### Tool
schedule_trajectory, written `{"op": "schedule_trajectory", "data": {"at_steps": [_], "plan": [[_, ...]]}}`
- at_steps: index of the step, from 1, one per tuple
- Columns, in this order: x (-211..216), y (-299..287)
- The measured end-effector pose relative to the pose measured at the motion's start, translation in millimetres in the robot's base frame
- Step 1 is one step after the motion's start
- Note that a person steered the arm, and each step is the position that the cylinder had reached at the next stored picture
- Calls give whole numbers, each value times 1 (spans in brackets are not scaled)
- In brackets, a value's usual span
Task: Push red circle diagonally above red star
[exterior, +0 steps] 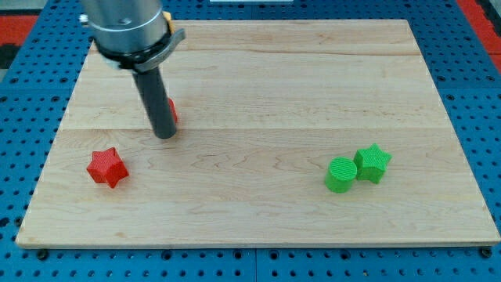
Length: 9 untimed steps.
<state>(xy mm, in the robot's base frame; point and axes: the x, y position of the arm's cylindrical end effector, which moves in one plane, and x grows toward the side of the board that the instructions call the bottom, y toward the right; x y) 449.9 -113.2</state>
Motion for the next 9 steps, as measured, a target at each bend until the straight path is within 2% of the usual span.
{"op": "schedule_trajectory", "data": {"at_steps": [1, 2, 3, 4, 5, 6, 7, 8, 9], "plan": [[-21, -19], [-27, -82], [-27, -90], [-100, -105], [-115, -96], [-61, -86], [-46, -41], [-106, -29], [-64, 1]]}}
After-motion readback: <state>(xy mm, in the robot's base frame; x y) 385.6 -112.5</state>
